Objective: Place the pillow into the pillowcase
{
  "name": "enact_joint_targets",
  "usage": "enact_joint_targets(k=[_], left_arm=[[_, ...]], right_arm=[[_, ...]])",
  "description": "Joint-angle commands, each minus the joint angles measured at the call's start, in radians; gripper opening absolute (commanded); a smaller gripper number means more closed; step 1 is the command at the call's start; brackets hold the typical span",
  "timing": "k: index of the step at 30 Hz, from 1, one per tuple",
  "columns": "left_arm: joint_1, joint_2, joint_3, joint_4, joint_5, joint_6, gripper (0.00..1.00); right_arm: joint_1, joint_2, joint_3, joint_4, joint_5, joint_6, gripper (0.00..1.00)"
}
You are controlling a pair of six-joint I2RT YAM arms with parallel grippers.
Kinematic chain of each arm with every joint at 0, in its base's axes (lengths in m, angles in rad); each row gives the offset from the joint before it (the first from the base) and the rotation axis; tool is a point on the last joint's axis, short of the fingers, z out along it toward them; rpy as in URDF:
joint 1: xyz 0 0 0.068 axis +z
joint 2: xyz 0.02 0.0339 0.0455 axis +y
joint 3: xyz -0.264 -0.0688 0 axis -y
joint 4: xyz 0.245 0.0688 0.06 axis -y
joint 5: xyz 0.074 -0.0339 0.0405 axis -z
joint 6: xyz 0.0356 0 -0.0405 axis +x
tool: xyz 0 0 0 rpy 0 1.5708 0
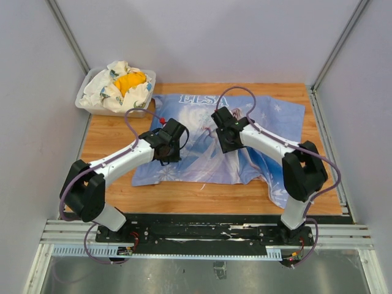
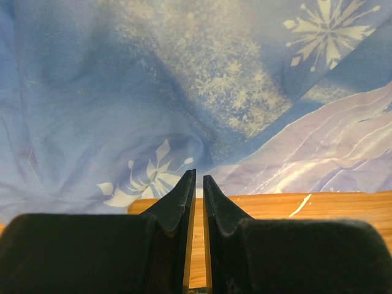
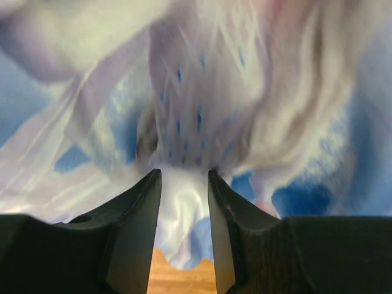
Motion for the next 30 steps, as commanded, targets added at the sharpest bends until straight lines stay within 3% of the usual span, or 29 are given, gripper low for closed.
enact_joint_targets(k=[1, 4, 9, 23, 30], left_arm=[[-0.002, -0.019, 0.02, -0.031, -0.031, -0.007, 0.14], [-0.002, -0.027, 0.016, -0.038, -0.042, -0.008, 0.14], [-0.002, -0.037, 0.003, -0.037, -0.048, -0.018, 0.14], [-0.002, -0.021, -0.006, -0.014, -0.015, -0.019, 0.13], [-0.003, -0.025, -0.001, -0.016, -0.019, -0.02, 0.14]], right_arm=[[-0.029, 0.116, 0.076, -0.016, 0.025, -0.033, 0.37], [-0.03, 0.139, 0.072, -0.01, 0.019, -0.022, 0.31], [-0.029, 0.09, 0.008, 0.004, 0.016, -0.008, 0.01], [-0.018, -0.077, -0.136, 0.016, -0.069, 0.027, 0.01], [0.084, -0.174, -0.252, -0.02, -0.096, 0.079, 0.01]])
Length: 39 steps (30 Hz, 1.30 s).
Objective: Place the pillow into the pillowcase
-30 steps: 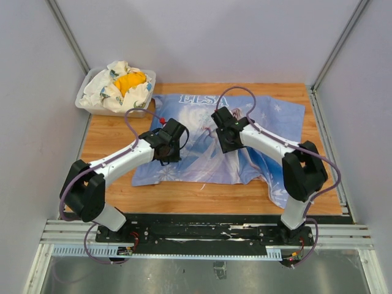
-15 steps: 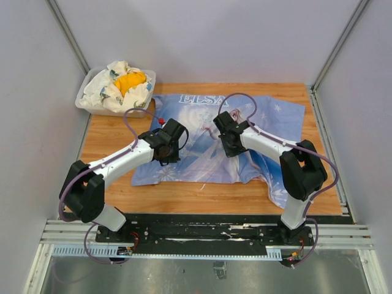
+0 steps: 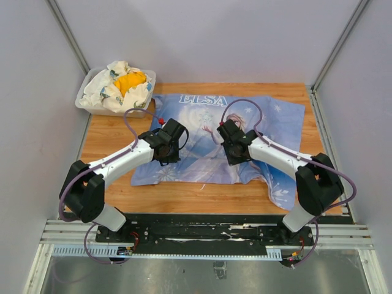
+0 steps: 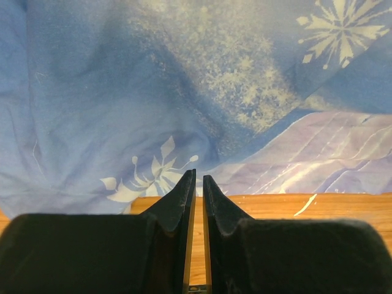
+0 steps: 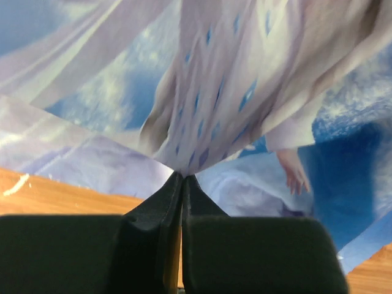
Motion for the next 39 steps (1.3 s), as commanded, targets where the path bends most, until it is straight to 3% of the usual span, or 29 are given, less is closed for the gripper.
enact_joint_targets(k=[1, 9, 11, 15, 22, 31, 35, 39], left_arm=[[-0.003, -0.017, -0.001, 0.011, 0.001, -0.01, 0.14], [-0.002, -0.011, 0.001, 0.016, 0.022, -0.009, 0.15], [-0.003, -0.011, 0.0, 0.016, 0.02, -0.009, 0.15], [-0.002, -0.015, 0.0, 0.011, 0.019, -0.008, 0.16], [-0.002, -0.031, -0.021, 0.021, 0.02, -0.01, 0.17], [-0.01, -0.015, -0.017, 0.065, 0.095, 0.01, 0.16], [-0.068, 0.002, 0.004, 0.093, 0.088, 0.026, 0.16], [-0.142, 0.05, 0.029, 0.15, 0.117, 0.049, 0.16]], right_arm=[[0.082, -0.08, -0.088, -0.053, -0.032, 0.063, 0.01], [0.148, -0.142, -0.163, -0.083, -0.038, 0.101, 0.02], [0.149, -0.139, -0.155, -0.103, 0.009, 0.101, 0.19], [0.145, -0.167, -0.094, -0.134, 0.086, 0.089, 0.42], [0.093, -0.267, -0.091, -0.261, 0.24, 0.128, 0.42], [-0.098, -0.405, -0.238, -0.218, 0.165, 0.15, 0.39], [-0.145, -0.411, -0.256, -0.212, 0.13, 0.187, 0.39], [-0.304, -0.42, -0.309, -0.187, 0.071, 0.238, 0.39]])
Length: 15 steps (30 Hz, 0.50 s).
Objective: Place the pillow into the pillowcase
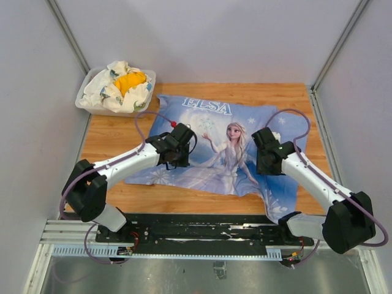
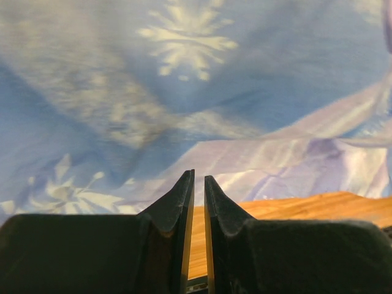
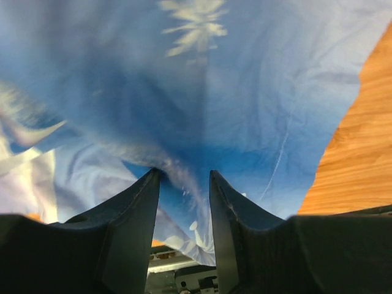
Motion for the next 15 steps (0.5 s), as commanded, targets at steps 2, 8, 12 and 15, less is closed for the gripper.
enact_joint_targets(k=[2, 8, 12, 15], left_arm=[[-0.102, 0.067, 0.055, 0.108, 0.043, 0.047, 0.16], [-0.159, 0.166, 0.073, 0.174, 0.056, 0.086, 0.16], [-0.16, 0.226, 0.045, 0.217, 0.094, 0.099, 0.16], [-0.16, 0.264, 0.022, 0.218, 0.088, 0.102, 0.16]], right_arm=[[-0.182, -0.027, -0.062, 0.038, -0.074, 0.077, 0.39], [-0.285, 0.021, -0.021, 0.072, -0.074, 0.11, 0.4], [-0.39, 0.017, 0.0, 0.097, -0.124, 0.102, 0.4], [-0.438, 0.006, 0.027, 0.109, -0.13, 0.086, 0.41]])
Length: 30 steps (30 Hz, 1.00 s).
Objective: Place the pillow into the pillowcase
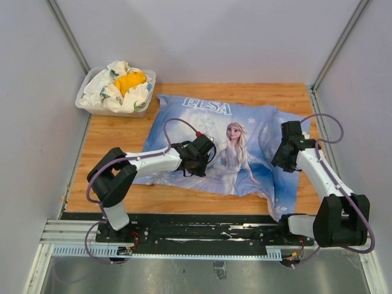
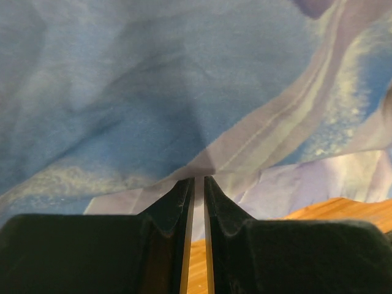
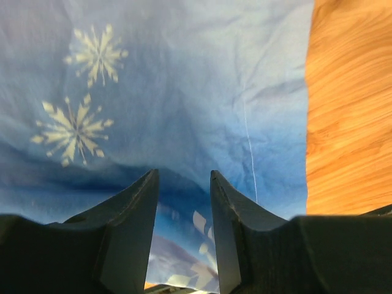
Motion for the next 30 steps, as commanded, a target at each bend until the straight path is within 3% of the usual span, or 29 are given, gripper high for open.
enact_joint_targets(k=[1, 6, 13, 22, 30], left_arm=[[-0.001, 0.049, -0.028, 0.035, 0.007, 0.023, 0.15], [-0.001, 0.081, -0.027, 0.012, -0.008, 0.021, 0.15], [-0.001, 0.081, -0.015, -0.013, -0.008, 0.024, 0.15], [-0.001, 0.024, -0.034, -0.017, 0.033, 0.019, 0.16], [0.049, -0.062, -0.047, -0.02, 0.123, 0.02, 0.16]], right_arm=[[-0.074, -0.014, 0.066, 0.021, -0.016, 0.006, 0.4], [-0.119, 0.008, 0.085, 0.083, -0.018, 0.023, 0.4], [-0.136, 0.283, 0.201, 0.086, -0.026, 0.069, 0.41], [-0.144, 0.499, 0.311, 0.086, -0.004, 0.103, 0.36], [-0.149, 0.753, 0.599, -0.041, 0.04, 0.095, 0.39]])
